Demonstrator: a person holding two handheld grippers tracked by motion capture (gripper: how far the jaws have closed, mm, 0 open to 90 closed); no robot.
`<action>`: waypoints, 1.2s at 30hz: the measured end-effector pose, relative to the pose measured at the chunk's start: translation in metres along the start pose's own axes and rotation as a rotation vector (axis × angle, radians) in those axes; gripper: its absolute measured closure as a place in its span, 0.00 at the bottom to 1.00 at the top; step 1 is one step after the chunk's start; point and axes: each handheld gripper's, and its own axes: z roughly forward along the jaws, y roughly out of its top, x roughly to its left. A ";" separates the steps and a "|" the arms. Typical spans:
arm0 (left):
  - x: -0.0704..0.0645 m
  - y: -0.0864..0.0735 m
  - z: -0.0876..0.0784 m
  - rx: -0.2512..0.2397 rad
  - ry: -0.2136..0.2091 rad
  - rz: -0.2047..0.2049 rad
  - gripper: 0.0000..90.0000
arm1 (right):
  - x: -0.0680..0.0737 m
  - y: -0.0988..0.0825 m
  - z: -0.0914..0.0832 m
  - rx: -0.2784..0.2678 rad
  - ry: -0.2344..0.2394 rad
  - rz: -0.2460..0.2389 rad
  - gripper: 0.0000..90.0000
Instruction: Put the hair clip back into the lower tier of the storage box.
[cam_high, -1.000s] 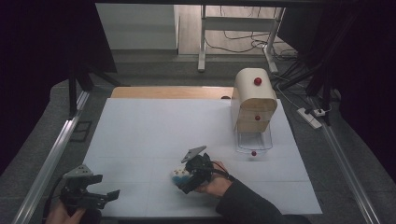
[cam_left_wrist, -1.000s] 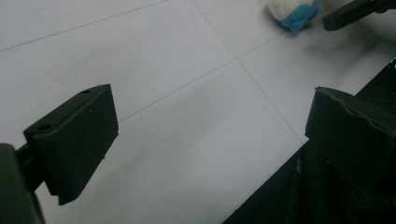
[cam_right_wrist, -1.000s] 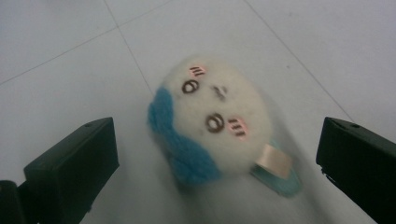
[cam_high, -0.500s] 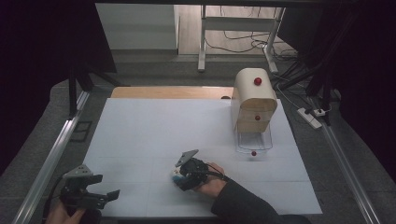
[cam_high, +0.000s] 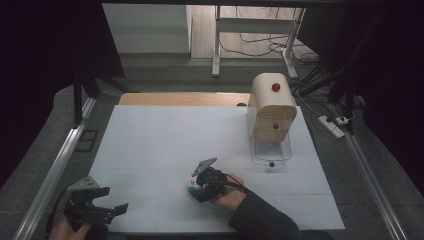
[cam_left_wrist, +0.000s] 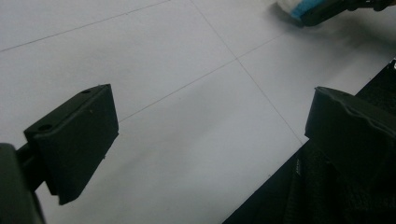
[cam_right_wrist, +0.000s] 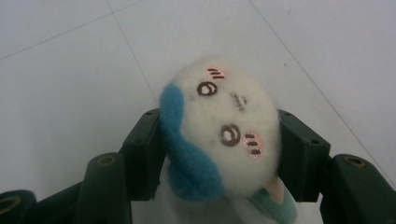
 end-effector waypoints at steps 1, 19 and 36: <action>0.000 0.000 0.000 0.000 0.000 0.000 0.03 | -0.001 0.000 -0.002 -0.003 0.002 0.009 0.43; 0.000 0.000 0.000 0.001 0.000 -0.001 0.03 | -0.020 -0.011 -0.027 -0.043 -0.026 0.087 0.43; 0.000 0.000 0.000 -0.001 -0.001 -0.001 0.04 | -0.039 -0.027 -0.048 -0.057 -0.069 0.148 0.43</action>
